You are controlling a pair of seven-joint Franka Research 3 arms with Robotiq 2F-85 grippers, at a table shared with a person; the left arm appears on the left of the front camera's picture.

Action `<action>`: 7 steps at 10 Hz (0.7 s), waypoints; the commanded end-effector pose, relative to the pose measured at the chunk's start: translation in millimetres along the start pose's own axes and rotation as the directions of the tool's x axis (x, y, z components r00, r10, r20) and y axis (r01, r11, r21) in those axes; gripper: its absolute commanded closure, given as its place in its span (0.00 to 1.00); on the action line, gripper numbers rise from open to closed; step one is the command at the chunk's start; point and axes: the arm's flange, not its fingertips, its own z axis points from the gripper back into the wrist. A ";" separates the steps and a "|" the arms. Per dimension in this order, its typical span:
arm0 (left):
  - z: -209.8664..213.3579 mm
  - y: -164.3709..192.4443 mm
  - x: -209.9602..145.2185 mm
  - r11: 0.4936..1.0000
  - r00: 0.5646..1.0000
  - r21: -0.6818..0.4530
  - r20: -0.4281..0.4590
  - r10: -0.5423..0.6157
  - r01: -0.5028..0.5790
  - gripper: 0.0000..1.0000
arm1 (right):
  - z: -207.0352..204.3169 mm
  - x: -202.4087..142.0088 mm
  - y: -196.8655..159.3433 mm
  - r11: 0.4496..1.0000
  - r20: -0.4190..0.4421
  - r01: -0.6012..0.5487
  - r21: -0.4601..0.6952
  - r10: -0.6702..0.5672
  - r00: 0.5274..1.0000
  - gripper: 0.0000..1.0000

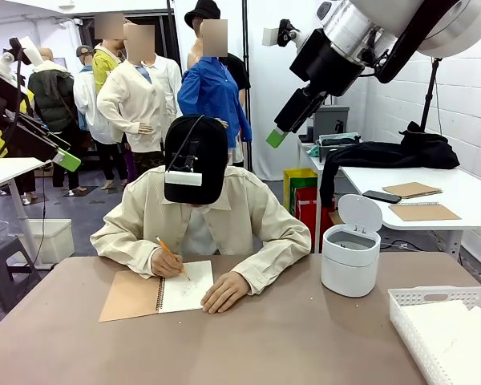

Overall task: Sort the paper based on its condition.
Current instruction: If a person hands you a paper, place it in the Organizing basket , and if it's crumpled, put it in the Trash can.

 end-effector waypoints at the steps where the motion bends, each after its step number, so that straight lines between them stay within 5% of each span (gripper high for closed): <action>1: 0.6 0.9 -0.4 1.000 1.000 -0.002 0.003 0.001 -0.001 0.00 | -0.7 -0.2 0.1 1.000 -0.007 -0.005 -0.005 0.005 1.000 0.00; 7: 0.6 0.9 -0.4 1.000 1.000 -0.002 0.003 0.001 -0.001 0.00 | -0.7 -0.2 0.1 1.000 -0.007 -0.005 -0.005 0.005 1.000 0.00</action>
